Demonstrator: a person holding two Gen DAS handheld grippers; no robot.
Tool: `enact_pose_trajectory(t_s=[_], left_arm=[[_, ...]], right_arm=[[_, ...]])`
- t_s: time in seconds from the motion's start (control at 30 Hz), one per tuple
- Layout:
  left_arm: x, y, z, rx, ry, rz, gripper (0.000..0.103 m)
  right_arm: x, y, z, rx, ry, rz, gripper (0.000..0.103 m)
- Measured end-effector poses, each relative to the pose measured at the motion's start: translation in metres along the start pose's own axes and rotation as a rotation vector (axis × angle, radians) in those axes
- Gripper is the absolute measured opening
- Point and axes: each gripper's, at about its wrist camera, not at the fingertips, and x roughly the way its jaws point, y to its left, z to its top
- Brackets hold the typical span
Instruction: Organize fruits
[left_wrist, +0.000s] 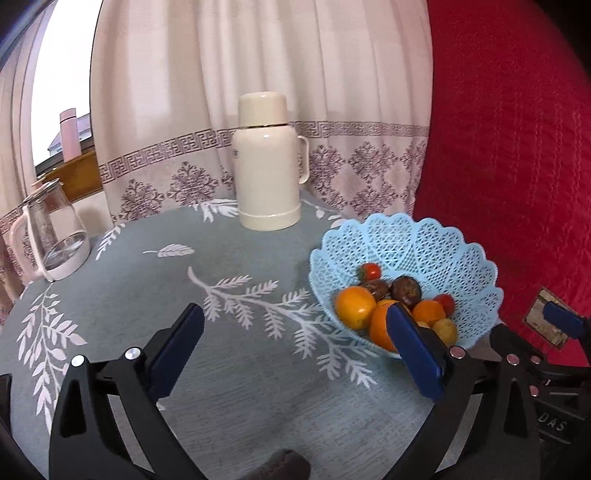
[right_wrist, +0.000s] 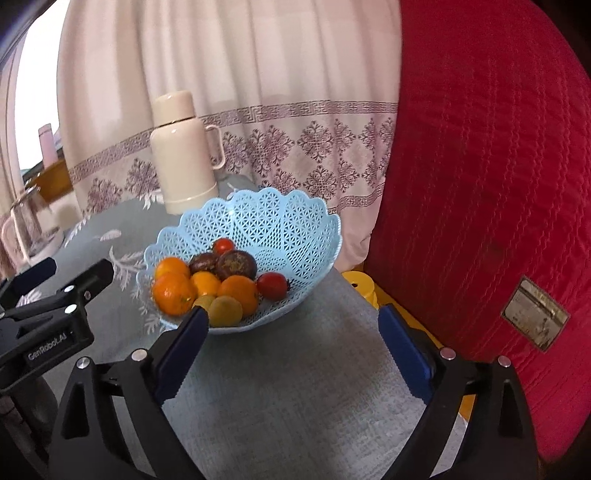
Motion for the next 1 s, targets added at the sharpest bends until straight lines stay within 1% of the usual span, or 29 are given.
enact_pose_trajectory(t_s=[0.13,0.4,0.63,1.0], left_arm=[[0.000,0.002,-0.002,0.013,0.003,0.043,0.100],[-0.005,0.012,-0.002,-0.015,-0.009,0.057,0.100],[-0.009,0.011,0.000,-0.015,-0.029,0.078,0.100],[-0.006,0.013,0.001,-0.026,-0.023,0.076,0.100]], right_arm=[[-0.005,0.006,0.004,-0.042,-0.001,0.005,0.093],[-0.015,0.018,0.012,-0.116,-0.033,-0.010,0.093],[-0.014,0.020,0.011,-0.120,-0.034,-0.009,0.093],[-0.010,0.019,0.013,-0.118,-0.030,-0.014,0.093]])
